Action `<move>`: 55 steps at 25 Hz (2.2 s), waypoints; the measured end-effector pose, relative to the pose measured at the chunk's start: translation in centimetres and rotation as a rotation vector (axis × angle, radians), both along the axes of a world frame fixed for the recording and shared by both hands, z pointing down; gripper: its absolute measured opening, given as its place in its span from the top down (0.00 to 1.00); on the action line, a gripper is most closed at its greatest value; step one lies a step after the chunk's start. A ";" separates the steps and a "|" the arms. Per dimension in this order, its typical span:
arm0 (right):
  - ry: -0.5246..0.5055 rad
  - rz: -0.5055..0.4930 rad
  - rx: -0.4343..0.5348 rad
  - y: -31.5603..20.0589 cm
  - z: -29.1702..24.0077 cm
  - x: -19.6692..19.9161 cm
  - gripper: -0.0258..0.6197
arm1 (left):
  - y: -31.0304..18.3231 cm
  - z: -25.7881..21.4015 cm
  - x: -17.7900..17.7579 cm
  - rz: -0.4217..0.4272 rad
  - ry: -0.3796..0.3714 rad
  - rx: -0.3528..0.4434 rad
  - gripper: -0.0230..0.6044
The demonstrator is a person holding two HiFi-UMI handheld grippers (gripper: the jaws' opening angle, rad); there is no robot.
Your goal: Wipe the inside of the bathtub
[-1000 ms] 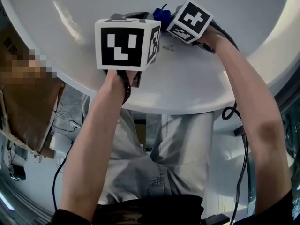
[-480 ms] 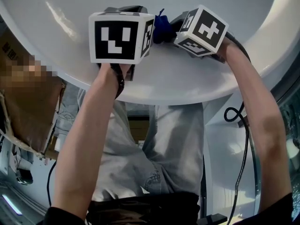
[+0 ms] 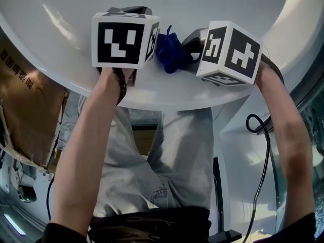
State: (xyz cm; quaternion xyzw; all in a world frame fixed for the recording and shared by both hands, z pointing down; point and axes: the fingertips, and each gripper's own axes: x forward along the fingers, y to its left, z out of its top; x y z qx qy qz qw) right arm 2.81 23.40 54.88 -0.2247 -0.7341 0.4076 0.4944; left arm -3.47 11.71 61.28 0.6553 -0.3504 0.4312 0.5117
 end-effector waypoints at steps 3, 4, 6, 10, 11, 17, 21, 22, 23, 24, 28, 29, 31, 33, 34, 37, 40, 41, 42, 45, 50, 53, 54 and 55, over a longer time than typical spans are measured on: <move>-0.029 -0.023 -0.016 0.6 -1.8 -0.1 0.80 | 0.0 -0.1 0.0 -0.010 0.008 0.000 0.96; -0.038 -0.030 -0.015 0.8 -2.3 -0.2 0.80 | -0.1 -0.1 0.0 -0.014 0.010 0.004 0.96; -0.052 -0.034 -0.013 1.1 -3.3 -0.3 0.80 | -0.2 -0.1 0.0 -0.015 0.009 0.009 0.96; -0.074 -0.030 -0.016 1.7 -5.0 -0.2 0.80 | -0.1 -0.1 0.2 -0.005 0.004 0.009 0.96; -0.078 -0.030 -0.017 1.7 -5.4 -0.2 0.80 | -0.1 -0.1 0.3 -0.004 0.004 0.009 0.96; -0.112 -0.051 -0.035 2.6 -8.1 -0.1 0.80 | 0.3 0.0 0.3 0.011 0.001 0.003 0.96; -0.140 -0.074 -0.056 3.0 -8.9 -0.2 0.79 | 0.5 0.5 0.3 0.010 0.002 0.000 0.96; -0.142 -0.077 -0.058 3.0 -8.9 -0.3 0.79 | 0.5 0.6 0.2 0.008 0.003 -0.001 0.96; -0.148 -0.080 -0.054 2.9 -8.9 -0.4 0.79 | 0.5 0.7 0.2 0.007 0.003 0.000 0.96; -0.157 -0.079 -0.047 2.6 -8.9 -0.6 0.79 | 0.5 0.7 0.2 0.006 0.004 0.000 0.96; -0.160 -0.010 -0.021 0.3 -8.5 -1.2 0.79 | 0.2 0.4 0.3 -0.029 0.027 -0.006 0.96; -0.146 0.004 0.009 -0.6 -7.9 -1.1 0.79 | 0.0 0.4 0.2 -0.046 0.034 -0.010 0.96; -0.100 0.034 0.089 -2.9 -6.0 -0.5 0.79 | -0.2 0.4 -0.1 -0.081 0.040 -0.019 0.96; -0.042 0.074 0.168 -5.4 -3.9 0.3 0.79 | -0.3 0.5 -0.2 -0.093 0.044 -0.023 0.96; -0.015 0.093 0.205 -6.8 -2.8 0.8 0.79 | -0.3 0.5 -0.2 -0.090 0.045 -0.024 0.96; 0.041 0.108 0.331 -10.8 0.3 1.8 0.79 | -0.2 0.7 -0.1 -0.075 0.043 -0.028 0.96; 0.083 0.082 0.445 -14.1 3.4 2.4 0.79 | -0.5 1.0 -0.2 -0.083 0.046 -0.033 0.96; 0.097 0.077 0.460 -14.8 4.3 2.5 0.79 | -0.5 1.0 -0.3 -0.087 0.049 -0.038 0.96; 0.109 0.067 0.469 -15.3 5.2 2.5 0.79 | -0.4 1.1 -0.4 -0.089 0.053 -0.044 0.96; 0.155 -0.041 0.495 -15.9 8.1 3.0 0.79 | -0.2 1.5 -0.4 -0.083 0.076 -0.077 0.96; 0.188 -0.252 0.492 -15.7 12.4 3.7 0.79 | -0.4 2.2 -0.4 -0.088 0.081 -0.096 0.96; 0.178 -0.328 0.474 -15.3 15.0 3.5 0.79 | -0.3 2.7 -0.4 -0.080 0.080 -0.116 0.96; 0.171 -0.364 0.474 -15.0 15.9 3.7 0.79 | -0.3 2.8 -0.3 -0.076 0.082 -0.124 0.96; 0.169 -0.397 0.474 -14.7 16.8 3.9 0.79 | -0.2 2.9 -0.2 -0.069 0.085 -0.130 0.96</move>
